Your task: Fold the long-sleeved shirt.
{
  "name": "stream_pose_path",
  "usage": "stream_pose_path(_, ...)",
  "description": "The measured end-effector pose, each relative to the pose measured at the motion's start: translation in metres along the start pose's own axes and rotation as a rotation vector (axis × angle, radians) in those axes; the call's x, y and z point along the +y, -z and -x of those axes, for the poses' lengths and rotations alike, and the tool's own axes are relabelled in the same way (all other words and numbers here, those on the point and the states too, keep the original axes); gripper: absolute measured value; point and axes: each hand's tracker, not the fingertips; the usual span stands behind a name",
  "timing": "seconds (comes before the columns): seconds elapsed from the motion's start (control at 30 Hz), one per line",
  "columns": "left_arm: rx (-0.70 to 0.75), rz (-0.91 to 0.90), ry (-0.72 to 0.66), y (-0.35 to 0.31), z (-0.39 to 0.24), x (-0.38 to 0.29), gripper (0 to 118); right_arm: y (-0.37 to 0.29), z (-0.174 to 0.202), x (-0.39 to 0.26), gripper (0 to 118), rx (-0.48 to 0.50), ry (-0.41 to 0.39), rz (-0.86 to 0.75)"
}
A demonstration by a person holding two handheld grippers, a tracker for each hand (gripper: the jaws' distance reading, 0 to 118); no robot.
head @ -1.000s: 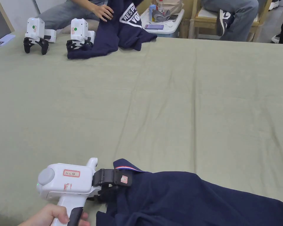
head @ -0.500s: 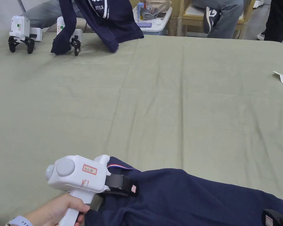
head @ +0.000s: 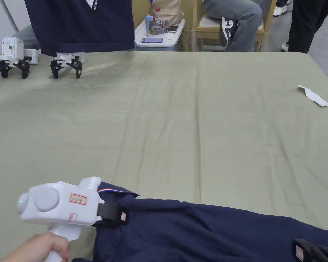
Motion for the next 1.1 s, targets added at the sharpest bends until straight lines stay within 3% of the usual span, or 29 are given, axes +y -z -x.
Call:
stream_pose_path(0.13,0.147,-0.013,0.002,-0.042,0.036,0.014,16,-0.005,-0.005,0.0,1,-0.019,0.01,-0.005)
stream_pose_path(0.4,0.436,-0.044,-0.215,-0.118,0.077,0.019,15,-0.014,-0.013,-0.004,1,-0.013,0.052,-0.021)
stream_pose_path(0.6,0.323,0.06,-0.198,-0.12,0.012,0.033,16,-0.02,-0.022,-0.01,0,0.007,0.086,-0.038)
stream_pose_path(0.67,0.227,0.082,-0.303,-0.109,-0.014,0.04,15,-0.021,-0.026,-0.012,1,0.013,0.099,-0.042)
stream_pose_path(0.73,0.209,0.116,-0.189,-0.09,-0.044,0.051,15,-0.022,-0.032,-0.015,0,0.019,0.109,-0.044)
stream_pose_path(1.0,0.217,0.29,0.023,0.044,-0.168,0.064,17,-0.042,-0.054,-0.024,0,0.0,0.142,-0.056)
stream_pose_path(1.1,0.207,0.281,0.085,0.088,-0.211,0.06,31,-0.046,-0.068,-0.027,1,-0.019,0.171,-0.046)
